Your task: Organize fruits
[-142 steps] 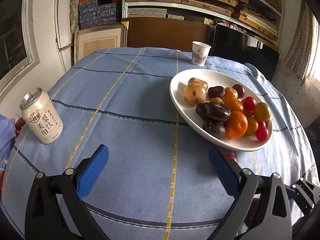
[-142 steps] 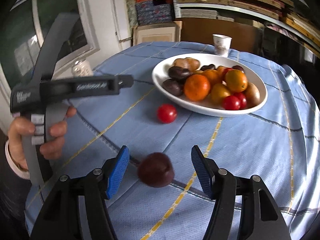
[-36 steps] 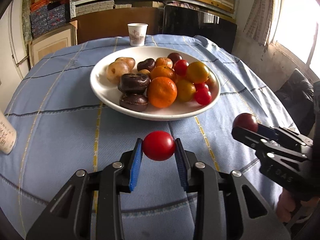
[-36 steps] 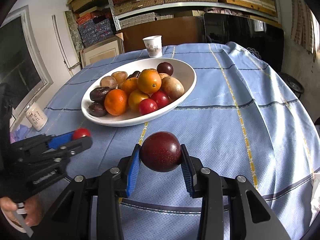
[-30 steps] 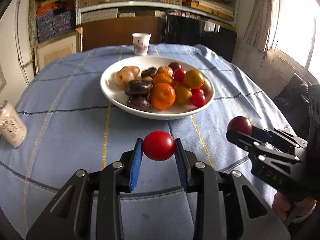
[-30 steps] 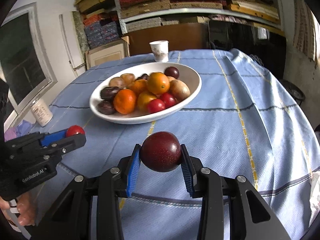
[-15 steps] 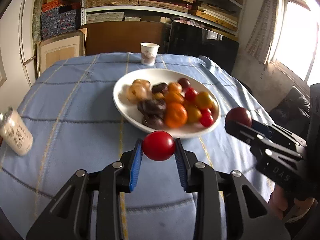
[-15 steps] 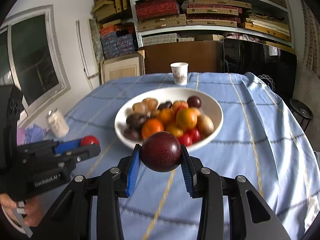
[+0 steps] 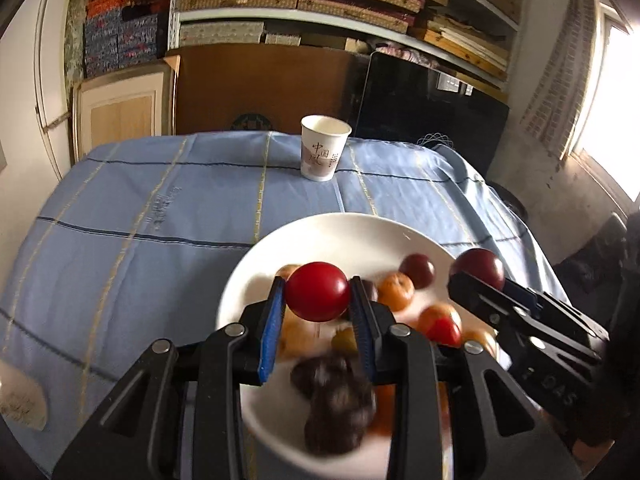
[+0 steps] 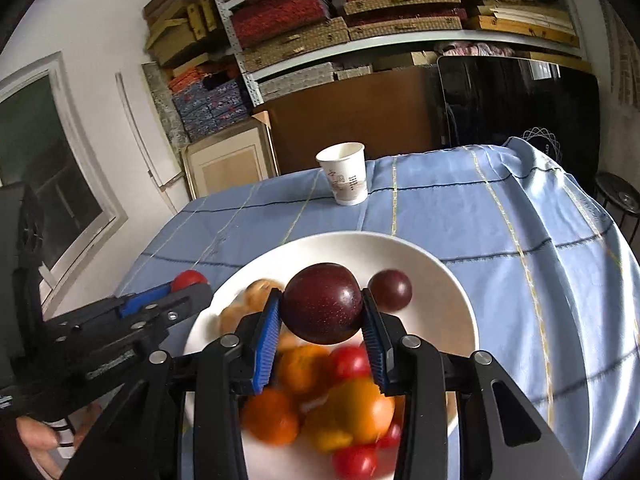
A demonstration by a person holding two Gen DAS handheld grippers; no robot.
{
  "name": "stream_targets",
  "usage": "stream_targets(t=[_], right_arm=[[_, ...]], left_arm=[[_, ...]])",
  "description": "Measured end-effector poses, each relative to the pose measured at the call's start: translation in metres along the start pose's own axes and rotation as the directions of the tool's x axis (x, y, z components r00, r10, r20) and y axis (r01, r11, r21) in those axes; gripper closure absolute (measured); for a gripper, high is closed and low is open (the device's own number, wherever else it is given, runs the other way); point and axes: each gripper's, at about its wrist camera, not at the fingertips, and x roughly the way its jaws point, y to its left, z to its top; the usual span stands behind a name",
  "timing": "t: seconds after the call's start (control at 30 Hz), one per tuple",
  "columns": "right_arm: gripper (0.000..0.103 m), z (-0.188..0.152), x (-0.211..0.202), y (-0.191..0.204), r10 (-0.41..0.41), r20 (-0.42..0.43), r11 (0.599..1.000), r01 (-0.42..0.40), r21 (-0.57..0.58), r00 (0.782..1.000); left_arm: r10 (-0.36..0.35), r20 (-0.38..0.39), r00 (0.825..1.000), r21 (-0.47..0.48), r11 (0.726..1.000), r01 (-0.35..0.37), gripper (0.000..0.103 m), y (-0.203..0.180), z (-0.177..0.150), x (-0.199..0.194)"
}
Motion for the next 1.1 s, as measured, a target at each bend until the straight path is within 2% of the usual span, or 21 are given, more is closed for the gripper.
stream_targets(t=[0.1, 0.2, 0.27, 0.4, 0.43, 0.5, 0.6, 0.77, 0.9, 1.1], right_arm=[[0.064, 0.005, 0.012, -0.010, -0.002, -0.006, 1.000, 0.003, 0.016, 1.000], [0.064, 0.006, 0.022, -0.017, -0.021, -0.038, 1.000, 0.022, 0.006, 0.999], [0.064, 0.006, 0.024, -0.021, -0.033, -0.047, 0.999, 0.034, 0.024, 0.998], [0.061, 0.006, 0.025, -0.022, -0.030, -0.059, 0.999, 0.031, 0.024, 0.998], [0.052, 0.006, 0.024, -0.021, -0.027, -0.058, 0.999, 0.028, 0.017, 0.998], [0.047, 0.005, 0.019, -0.016, -0.022, -0.036, 1.000, 0.022, 0.002, 0.999], [0.045, 0.006, 0.012, -0.008, -0.036, -0.019, 0.998, 0.036, -0.043, 0.999], [0.030, 0.006, 0.000, 0.000, -0.036, -0.012, 0.997, 0.035, -0.066, 0.999], [0.015, 0.009, -0.013, 0.004, -0.038, 0.002, 0.997, 0.038, -0.070, 0.999], [0.004, 0.002, -0.050, 0.019, -0.071, -0.028, 0.992, 0.068, -0.110, 0.997]], left_arm=[[0.019, -0.010, 1.000, 0.013, 1.000, -0.019, 0.070, -0.005, 0.004, 0.018], [0.052, 0.002, 0.999, 0.036, 0.998, -0.053, 0.040, -0.009, 0.002, 0.023], [0.066, 0.020, 0.998, 0.041, 0.997, -0.067, 0.034, -0.009, 0.001, 0.018], [0.091, 0.052, 0.994, 0.015, 0.996, -0.092, 0.016, -0.005, 0.002, 0.004], [0.110, 0.062, 0.992, 0.009, 0.994, -0.111, 0.014, -0.003, 0.002, 0.001], [0.132, 0.079, 0.988, 0.004, 0.991, -0.133, 0.013, -0.001, 0.003, -0.006], [0.153, 0.093, 0.984, -0.007, 0.988, -0.153, 0.011, 0.003, 0.004, -0.013], [0.177, 0.096, 0.980, -0.004, 0.984, -0.177, 0.009, 0.004, 0.001, -0.025], [0.199, 0.123, 0.972, -0.007, 0.980, -0.200, 0.007, 0.006, -0.006, -0.051], [0.192, 0.149, 0.970, 0.015, 0.980, -0.197, 0.006, -0.007, -0.013, -0.103]])
